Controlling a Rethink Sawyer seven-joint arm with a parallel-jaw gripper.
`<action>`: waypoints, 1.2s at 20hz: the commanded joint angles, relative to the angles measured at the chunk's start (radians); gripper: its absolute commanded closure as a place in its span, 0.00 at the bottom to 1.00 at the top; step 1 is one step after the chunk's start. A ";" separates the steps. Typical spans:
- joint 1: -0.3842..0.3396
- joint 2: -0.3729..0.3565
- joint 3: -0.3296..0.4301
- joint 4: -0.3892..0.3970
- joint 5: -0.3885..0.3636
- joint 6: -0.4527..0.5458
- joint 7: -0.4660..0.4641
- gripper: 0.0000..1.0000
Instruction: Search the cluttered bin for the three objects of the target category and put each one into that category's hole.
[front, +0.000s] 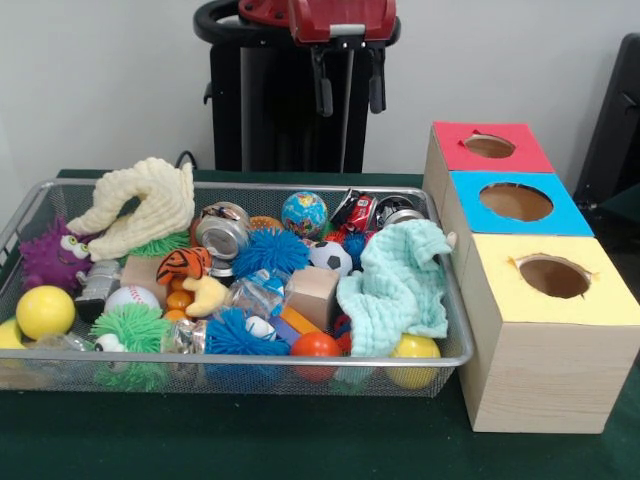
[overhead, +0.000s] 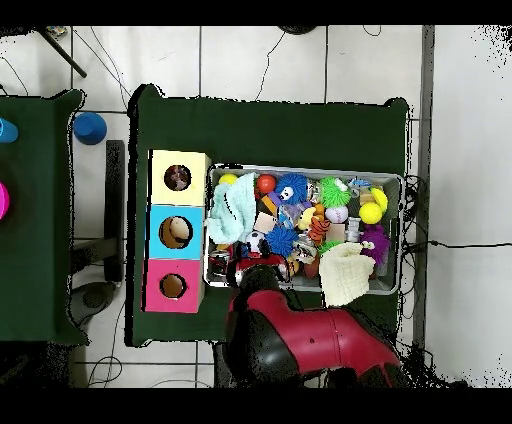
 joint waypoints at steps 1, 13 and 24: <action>0.051 0.101 -0.127 0.008 0.061 -0.091 0.231 0.00; 0.163 0.223 -0.199 -0.026 0.130 -0.188 0.232 0.00; 0.223 0.314 -0.255 -0.040 0.169 -0.281 0.234 0.00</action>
